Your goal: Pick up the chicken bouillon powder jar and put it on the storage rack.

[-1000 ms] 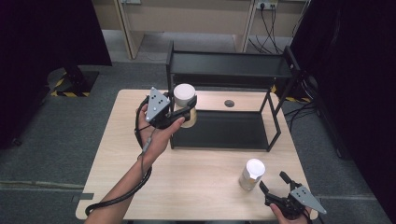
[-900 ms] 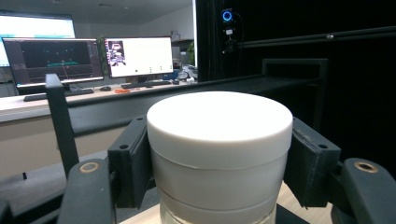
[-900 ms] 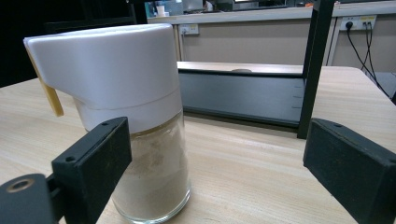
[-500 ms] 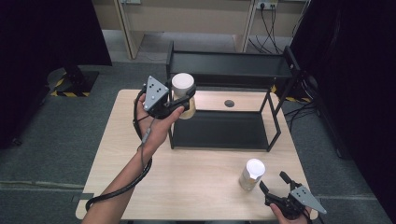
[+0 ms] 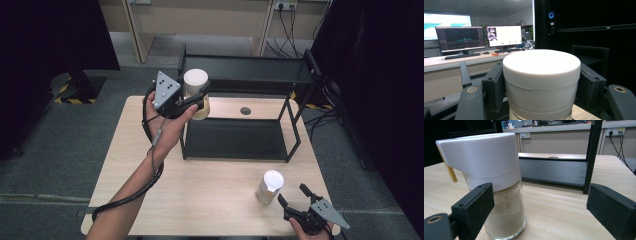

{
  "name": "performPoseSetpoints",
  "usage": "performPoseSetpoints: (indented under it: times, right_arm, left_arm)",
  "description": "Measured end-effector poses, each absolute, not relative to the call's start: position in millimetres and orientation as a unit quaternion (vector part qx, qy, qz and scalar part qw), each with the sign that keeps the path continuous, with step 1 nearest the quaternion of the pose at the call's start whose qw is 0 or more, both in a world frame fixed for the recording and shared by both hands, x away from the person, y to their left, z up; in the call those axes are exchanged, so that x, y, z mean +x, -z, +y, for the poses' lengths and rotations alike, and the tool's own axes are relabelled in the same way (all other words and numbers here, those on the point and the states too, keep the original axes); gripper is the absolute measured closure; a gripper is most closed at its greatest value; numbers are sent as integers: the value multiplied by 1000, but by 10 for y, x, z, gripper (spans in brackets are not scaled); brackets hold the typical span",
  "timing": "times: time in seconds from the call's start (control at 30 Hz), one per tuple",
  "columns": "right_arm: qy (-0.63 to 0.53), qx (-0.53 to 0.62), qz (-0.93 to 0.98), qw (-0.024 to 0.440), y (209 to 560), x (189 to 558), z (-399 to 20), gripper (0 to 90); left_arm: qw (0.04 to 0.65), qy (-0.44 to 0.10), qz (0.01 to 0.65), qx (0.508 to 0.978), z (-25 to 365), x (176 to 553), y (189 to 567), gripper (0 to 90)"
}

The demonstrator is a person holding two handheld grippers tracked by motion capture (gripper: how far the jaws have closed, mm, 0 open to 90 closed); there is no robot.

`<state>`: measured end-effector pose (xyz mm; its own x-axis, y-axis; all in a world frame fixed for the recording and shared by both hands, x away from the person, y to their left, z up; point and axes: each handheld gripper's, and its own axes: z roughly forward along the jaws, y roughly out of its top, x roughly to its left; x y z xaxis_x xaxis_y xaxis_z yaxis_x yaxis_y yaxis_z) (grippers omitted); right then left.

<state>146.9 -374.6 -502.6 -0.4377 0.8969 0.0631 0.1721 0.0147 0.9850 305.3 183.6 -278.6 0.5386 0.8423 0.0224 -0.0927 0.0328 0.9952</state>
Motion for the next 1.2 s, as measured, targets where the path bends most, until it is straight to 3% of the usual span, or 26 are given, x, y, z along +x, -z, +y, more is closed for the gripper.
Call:
performPoseSetpoints:
  times: [1.2]
  right_arm:
    - [-564, 421, 633, 322, 5033, 1470, -3755, 74]
  left_arm:
    - [644, -380, 323, 581, 1761, 3211, 2309, 335]
